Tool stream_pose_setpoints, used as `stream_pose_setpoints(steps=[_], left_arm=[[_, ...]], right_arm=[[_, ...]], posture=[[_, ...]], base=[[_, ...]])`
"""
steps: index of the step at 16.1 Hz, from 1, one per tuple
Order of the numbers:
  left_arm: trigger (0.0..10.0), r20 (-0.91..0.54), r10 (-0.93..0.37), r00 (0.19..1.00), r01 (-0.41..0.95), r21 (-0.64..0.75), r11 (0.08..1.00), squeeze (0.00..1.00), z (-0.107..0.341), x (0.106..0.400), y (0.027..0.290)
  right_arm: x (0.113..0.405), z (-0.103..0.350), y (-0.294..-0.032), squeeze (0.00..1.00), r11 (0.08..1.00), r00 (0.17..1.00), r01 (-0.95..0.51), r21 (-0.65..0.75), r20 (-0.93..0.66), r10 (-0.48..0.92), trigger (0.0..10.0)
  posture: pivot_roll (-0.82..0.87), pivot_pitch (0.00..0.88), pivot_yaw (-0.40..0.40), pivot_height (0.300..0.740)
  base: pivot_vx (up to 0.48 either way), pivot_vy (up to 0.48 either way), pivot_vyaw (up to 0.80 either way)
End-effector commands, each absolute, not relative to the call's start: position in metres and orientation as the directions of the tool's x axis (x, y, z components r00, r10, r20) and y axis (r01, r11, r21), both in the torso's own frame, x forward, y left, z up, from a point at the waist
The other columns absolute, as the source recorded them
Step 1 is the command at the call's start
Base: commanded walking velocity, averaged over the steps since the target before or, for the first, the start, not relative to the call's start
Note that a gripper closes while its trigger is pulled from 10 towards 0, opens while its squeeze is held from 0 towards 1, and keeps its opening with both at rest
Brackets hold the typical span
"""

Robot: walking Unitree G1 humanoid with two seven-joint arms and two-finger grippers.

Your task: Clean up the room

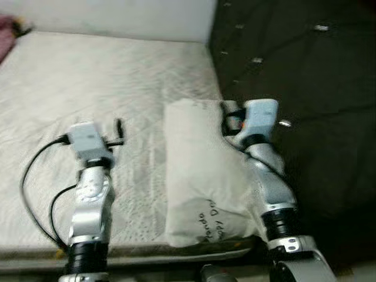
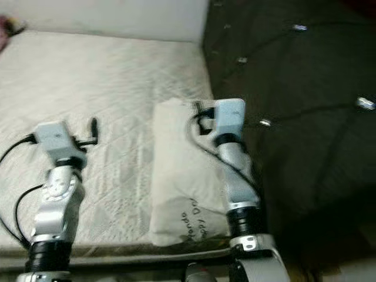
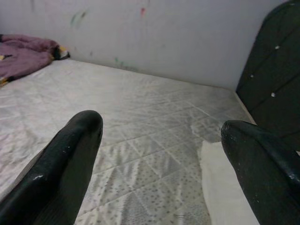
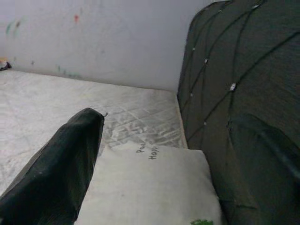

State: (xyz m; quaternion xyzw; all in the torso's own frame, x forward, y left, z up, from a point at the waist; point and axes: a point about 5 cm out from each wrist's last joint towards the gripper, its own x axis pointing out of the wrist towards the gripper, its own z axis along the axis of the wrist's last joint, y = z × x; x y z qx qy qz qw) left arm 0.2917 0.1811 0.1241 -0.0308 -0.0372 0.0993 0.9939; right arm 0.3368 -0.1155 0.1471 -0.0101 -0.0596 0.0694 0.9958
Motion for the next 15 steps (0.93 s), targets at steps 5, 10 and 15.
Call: stream_pose_setpoints(steps=[5,10,15], left_arm=[[10.0,0.066,0.178,0.982,-0.173,-0.077,0.982,0.00,0.124,0.293,0.175],[10.0,0.069,0.181,0.981,-0.176,-0.076,0.981,0.00,0.125,0.295,0.176],[10.0,0.065,0.179,0.982,-0.174,-0.077,0.982,0.00,0.125,0.296,0.176]], right_arm=[[0.339,0.151,-0.120,0.00,0.990,0.983,-0.132,-0.040,0.125,0.136,10.0],[0.340,0.151,-0.113,0.00,0.986,0.978,-0.162,-0.033,0.129,0.165,10.0],[0.338,0.149,-0.111,0.00,0.983,0.975,-0.179,-0.049,0.127,0.184,10.0]], posture=[[-0.06,0.000,-0.039,0.740],[-0.06,0.000,-0.039,0.740],[-0.06,0.000,-0.035,0.740]], base=[[0.000,0.154,-0.16],[0.000,0.282,0.00],[0.000,0.269,0.20]])
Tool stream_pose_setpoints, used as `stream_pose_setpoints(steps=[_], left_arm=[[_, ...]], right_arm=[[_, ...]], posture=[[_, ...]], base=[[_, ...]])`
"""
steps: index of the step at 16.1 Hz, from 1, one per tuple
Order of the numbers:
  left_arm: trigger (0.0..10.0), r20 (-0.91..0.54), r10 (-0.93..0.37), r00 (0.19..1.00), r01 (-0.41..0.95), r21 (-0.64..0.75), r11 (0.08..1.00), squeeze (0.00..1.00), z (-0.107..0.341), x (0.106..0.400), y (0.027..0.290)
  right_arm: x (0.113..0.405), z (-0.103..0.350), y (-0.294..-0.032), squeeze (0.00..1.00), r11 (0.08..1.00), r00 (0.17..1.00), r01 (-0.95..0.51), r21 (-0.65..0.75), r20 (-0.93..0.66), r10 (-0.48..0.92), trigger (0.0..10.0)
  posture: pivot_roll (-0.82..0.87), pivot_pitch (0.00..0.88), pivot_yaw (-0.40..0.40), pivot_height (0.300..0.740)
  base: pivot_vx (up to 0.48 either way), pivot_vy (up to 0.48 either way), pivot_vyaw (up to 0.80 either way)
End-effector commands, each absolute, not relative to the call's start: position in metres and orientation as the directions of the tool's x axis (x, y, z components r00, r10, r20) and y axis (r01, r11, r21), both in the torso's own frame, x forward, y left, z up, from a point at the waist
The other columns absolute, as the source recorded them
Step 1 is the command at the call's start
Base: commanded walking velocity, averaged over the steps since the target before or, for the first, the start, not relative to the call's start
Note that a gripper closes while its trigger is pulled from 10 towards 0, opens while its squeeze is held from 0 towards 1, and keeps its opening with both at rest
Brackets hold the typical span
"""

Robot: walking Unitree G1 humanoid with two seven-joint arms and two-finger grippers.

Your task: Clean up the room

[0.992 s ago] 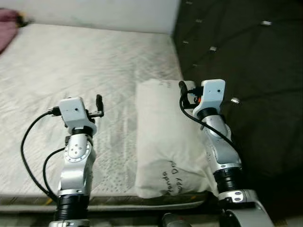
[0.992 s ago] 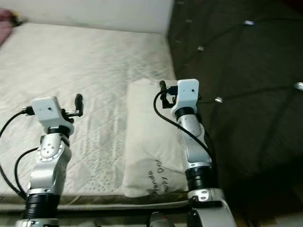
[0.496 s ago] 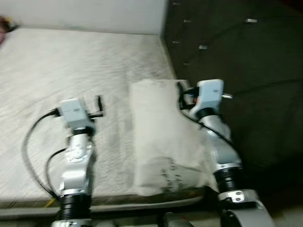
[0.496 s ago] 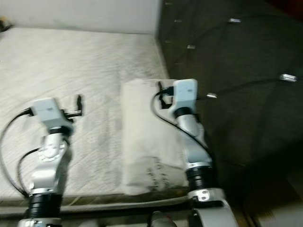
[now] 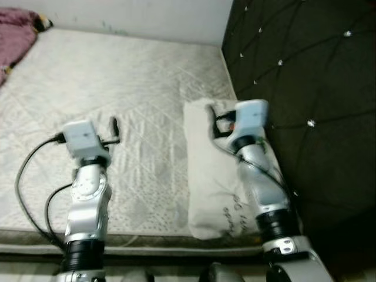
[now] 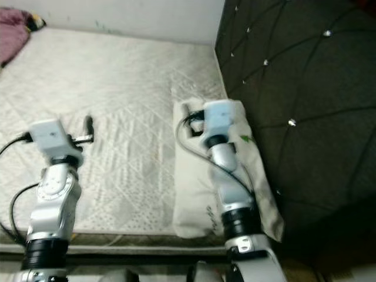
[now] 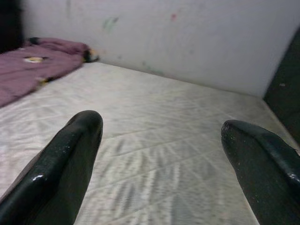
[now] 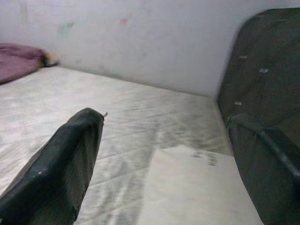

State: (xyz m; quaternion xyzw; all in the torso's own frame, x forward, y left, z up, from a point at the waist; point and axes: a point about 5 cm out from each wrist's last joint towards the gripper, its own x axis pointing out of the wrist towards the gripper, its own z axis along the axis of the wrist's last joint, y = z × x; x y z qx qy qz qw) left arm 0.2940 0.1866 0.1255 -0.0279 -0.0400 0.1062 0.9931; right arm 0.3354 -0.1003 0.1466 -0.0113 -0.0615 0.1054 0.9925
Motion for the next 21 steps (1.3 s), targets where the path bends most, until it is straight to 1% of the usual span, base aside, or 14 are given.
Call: stream_pose_setpoints(steps=[1,12,15,21], left_arm=[[10.0,0.065,0.178,0.982,-0.173,-0.077,0.982,0.00,0.1248,0.2957,0.1764],[10.0,0.063,0.184,0.981,-0.180,-0.070,0.981,0.00,0.1247,0.2958,0.1771],[10.0,0.061,0.190,0.980,-0.186,-0.068,0.980,0.00,0.1240,0.2954,0.1778],[10.0,0.053,0.193,0.980,-0.190,-0.067,0.980,0.00,0.1220,0.2947,0.1775]], right_arm=[[0.3377,0.1495,-0.1108,0.00,0.982,0.975,-0.180,-0.050,0.127,0.185,10.0],[0.3365,0.1496,-0.1073,0.00,0.979,0.970,-0.196,-0.061,0.135,0.203,10.0],[0.3363,0.1489,-0.1067,0.00,0.978,0.969,-0.200,-0.062,0.134,0.206,10.0],[0.3357,0.1458,-0.1081,0.00,0.979,0.971,-0.199,-0.050,0.124,0.204,10.0]], posture=[[-0.06,0.000,-0.034,0.740],[-0.06,0.000,-0.032,0.740],[-0.05,0.000,-0.033,0.740],[-0.05,0.000,-0.036,0.740]], base=[[0.000,0.480,0.00],[0.000,0.480,0.00],[0.000,0.480,0.55],[0.000,0.480,0.00]])
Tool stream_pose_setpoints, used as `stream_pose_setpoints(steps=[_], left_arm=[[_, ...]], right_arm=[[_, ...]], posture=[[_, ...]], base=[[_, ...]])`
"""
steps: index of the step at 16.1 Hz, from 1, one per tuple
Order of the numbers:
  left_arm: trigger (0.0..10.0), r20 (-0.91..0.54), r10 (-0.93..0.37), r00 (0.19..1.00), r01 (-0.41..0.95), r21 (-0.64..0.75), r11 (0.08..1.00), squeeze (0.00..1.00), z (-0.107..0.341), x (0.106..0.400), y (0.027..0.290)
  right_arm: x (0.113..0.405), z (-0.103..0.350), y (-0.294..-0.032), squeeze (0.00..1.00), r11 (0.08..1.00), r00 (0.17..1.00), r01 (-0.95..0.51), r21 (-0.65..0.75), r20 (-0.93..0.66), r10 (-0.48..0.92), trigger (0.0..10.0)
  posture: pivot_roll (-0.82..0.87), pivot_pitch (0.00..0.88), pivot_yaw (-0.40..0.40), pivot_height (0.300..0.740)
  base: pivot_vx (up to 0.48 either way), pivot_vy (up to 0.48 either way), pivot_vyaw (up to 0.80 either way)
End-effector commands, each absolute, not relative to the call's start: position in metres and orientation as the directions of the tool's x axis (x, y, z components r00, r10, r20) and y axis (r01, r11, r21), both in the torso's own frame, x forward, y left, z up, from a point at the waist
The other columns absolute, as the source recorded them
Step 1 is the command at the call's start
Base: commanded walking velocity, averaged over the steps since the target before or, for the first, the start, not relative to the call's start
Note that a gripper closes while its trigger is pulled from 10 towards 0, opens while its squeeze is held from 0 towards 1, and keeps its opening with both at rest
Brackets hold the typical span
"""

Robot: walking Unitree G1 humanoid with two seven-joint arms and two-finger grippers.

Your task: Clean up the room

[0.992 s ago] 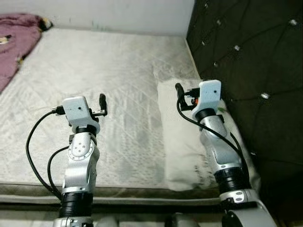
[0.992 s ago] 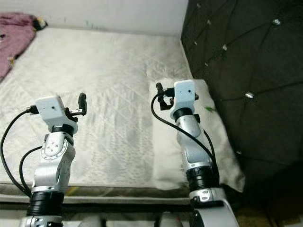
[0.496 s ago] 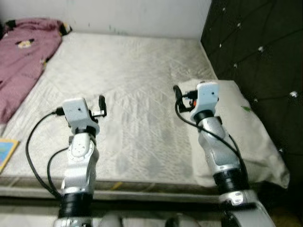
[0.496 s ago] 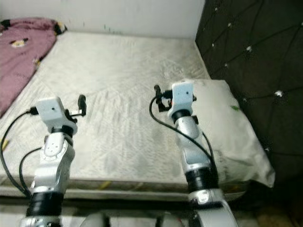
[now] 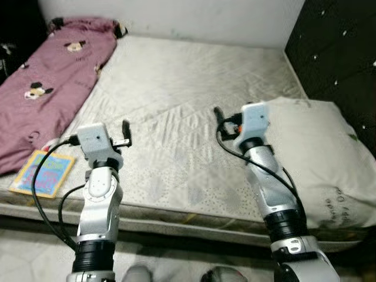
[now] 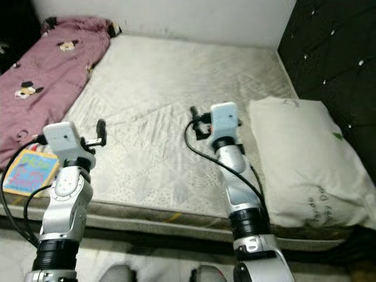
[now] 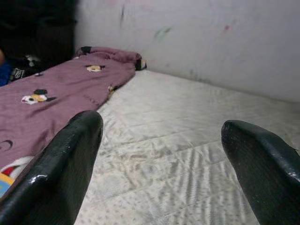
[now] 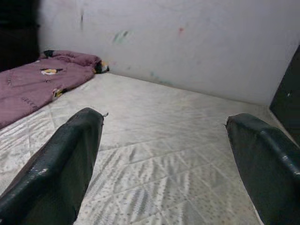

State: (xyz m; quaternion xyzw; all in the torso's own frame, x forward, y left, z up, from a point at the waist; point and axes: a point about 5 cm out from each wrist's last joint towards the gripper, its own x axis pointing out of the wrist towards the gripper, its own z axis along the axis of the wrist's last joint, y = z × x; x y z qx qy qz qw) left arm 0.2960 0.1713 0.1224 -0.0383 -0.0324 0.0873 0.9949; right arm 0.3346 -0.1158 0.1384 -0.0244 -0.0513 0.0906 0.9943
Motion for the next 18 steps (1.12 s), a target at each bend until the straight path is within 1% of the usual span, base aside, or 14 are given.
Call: stream_pose_setpoints(steps=[1,3,6,12,13,15,18], left_arm=[[10.0,0.053,0.193,0.980,-0.189,-0.067,0.980,0.00,0.1218,0.2946,0.1774],[10.0,0.050,0.192,0.980,-0.189,-0.067,0.980,0.00,0.1213,0.2947,0.1773],[10.0,0.052,0.182,0.982,-0.179,-0.064,0.982,0.00,0.1213,0.2947,0.1760],[10.0,0.049,0.182,0.982,-0.178,-0.063,0.982,0.00,0.1208,0.2949,0.1765],[10.0,0.081,0.167,0.983,-0.164,-0.035,0.986,0.00,0.1244,0.2945,0.1751],[10.0,0.087,0.127,0.988,-0.122,-0.052,0.991,0.00,0.1256,0.2944,0.1711],[10.0,0.096,0.118,0.988,-0.111,-0.077,0.991,0.00,0.1271,0.2931,0.1717]], right_arm=[[0.3358,0.1454,-0.1083,0.00,0.979,0.971,-0.198,-0.050,0.122,0.203,10.0],[0.3362,0.1442,-0.1084,0.00,0.979,0.973,-0.200,-0.043,0.111,0.203,10.0],[0.3371,0.1425,-0.1089,0.00,0.979,0.975,-0.198,-0.037,0.098,0.201,10.0],[0.3361,0.1377,-0.1112,0.00,0.979,0.976,-0.197,-0.052,0.081,0.201,10.0],[0.3358,0.1371,-0.1107,0.00,0.978,0.976,-0.200,-0.053,0.078,0.203,10.0],[0.3361,0.1370,-0.1104,0.00,0.978,0.976,-0.201,-0.053,0.076,0.205,10.0],[0.3365,0.1373,-0.1103,0.00,0.978,0.976,-0.199,-0.055,0.075,0.203,10.0]], posture=[[-0.05,0.000,-0.036,0.740],[-0.05,0.000,-0.037,0.740],[-0.05,0.000,-0.037,0.740],[-0.05,0.000,-0.035,0.740],[-0.05,0.000,-0.035,0.740],[-0.05,0.000,-0.036,0.740],[-0.06,0.000,-0.037,0.740]], base=[[0.000,0.480,0.00],[0.000,0.480,0.00],[0.000,0.480,-0.80],[0.000,0.480,0.00],[0.000,0.000,0.00],[0.000,0.000,0.00],[0.000,0.000,0.00]])
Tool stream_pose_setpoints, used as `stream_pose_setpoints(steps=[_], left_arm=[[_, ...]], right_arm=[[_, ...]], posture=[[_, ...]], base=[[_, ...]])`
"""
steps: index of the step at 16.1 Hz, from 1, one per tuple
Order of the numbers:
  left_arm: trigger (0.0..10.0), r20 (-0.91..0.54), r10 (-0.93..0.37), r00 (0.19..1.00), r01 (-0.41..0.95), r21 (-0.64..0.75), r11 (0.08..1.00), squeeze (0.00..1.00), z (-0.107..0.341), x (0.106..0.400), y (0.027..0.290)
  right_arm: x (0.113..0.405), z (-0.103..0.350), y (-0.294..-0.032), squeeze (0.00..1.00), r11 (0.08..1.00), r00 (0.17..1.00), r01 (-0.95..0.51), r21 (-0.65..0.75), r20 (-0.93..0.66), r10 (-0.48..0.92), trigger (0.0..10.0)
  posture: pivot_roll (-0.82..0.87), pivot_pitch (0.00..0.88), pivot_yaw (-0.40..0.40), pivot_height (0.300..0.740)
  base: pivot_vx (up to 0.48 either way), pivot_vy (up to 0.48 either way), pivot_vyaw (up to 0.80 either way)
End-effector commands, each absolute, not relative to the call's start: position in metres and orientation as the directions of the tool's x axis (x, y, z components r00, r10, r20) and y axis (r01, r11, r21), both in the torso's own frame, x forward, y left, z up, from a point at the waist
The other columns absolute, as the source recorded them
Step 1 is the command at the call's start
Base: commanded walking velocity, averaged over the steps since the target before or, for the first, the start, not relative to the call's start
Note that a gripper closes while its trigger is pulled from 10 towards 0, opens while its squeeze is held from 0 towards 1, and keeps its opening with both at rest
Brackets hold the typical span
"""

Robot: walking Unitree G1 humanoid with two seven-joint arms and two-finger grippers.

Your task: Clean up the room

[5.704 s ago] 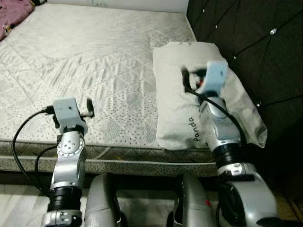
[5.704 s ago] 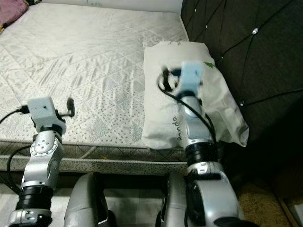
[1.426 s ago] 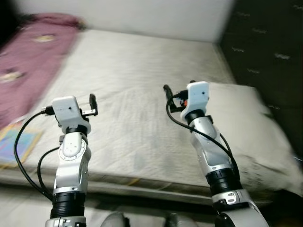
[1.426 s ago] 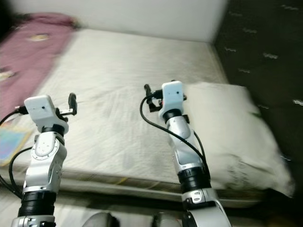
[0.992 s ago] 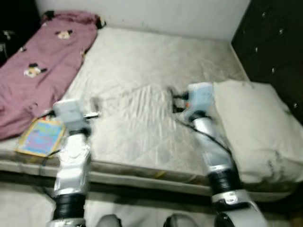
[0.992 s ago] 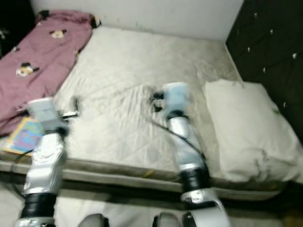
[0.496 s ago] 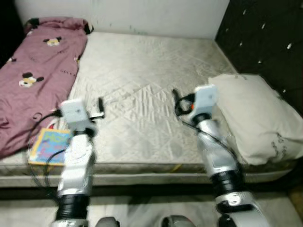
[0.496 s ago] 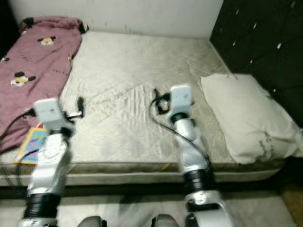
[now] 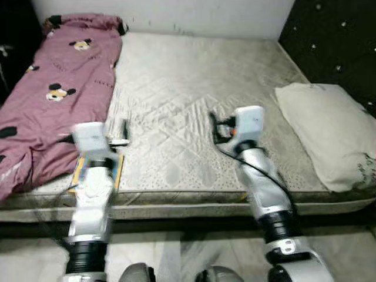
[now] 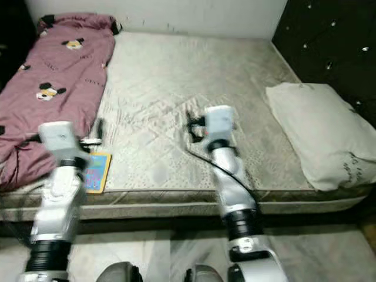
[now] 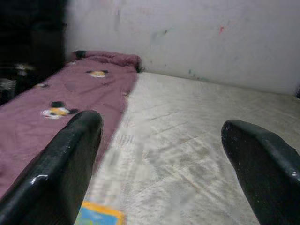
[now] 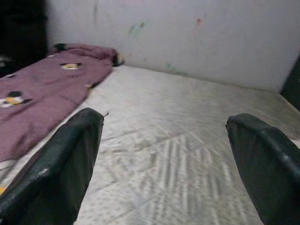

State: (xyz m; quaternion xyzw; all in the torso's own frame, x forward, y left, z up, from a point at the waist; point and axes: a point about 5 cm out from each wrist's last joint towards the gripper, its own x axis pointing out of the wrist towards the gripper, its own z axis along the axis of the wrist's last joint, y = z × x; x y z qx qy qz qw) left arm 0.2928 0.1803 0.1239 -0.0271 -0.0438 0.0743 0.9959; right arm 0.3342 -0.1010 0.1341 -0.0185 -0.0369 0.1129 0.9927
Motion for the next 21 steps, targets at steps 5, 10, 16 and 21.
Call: stream_pose_setpoints(steps=[5,10,16,21], left_arm=[[10.0,0.108,0.109,0.988,-0.100,-0.090,0.991,0.00,0.1284,0.2929,0.1714],[10.0,0.108,0.105,0.989,-0.096,-0.093,0.991,0.00,0.1286,0.2929,0.1719],[10.0,0.099,0.104,0.990,-0.095,-0.094,0.991,0.00,0.1281,0.2929,0.1718],[10.0,0.070,0.155,0.985,-0.148,-0.096,0.984,0.00,0.1259,0.2958,0.1733]], right_arm=[[0.3375,0.1372,-0.1114,0.00,0.980,0.978,-0.193,-0.055,0.073,0.196,10.0],[0.3374,0.1371,-0.1111,0.00,0.980,0.978,-0.191,-0.056,0.072,0.195,10.0],[0.3378,0.1361,-0.1132,0.00,0.981,0.980,-0.183,-0.058,0.070,0.187,10.0],[0.3387,0.1342,-0.1178,0.00,0.983,0.982,-0.171,-0.069,0.063,0.175,10.0]], posture=[[-0.06,0.000,-0.038,0.740],[-0.06,0.000,-0.036,0.740],[-0.05,0.000,-0.036,0.740],[-0.05,0.000,-0.035,0.740]], base=[[0.240,0.000,0.00],[0.333,0.000,0.00],[0.307,0.000,0.00],[0.112,0.000,0.00]])
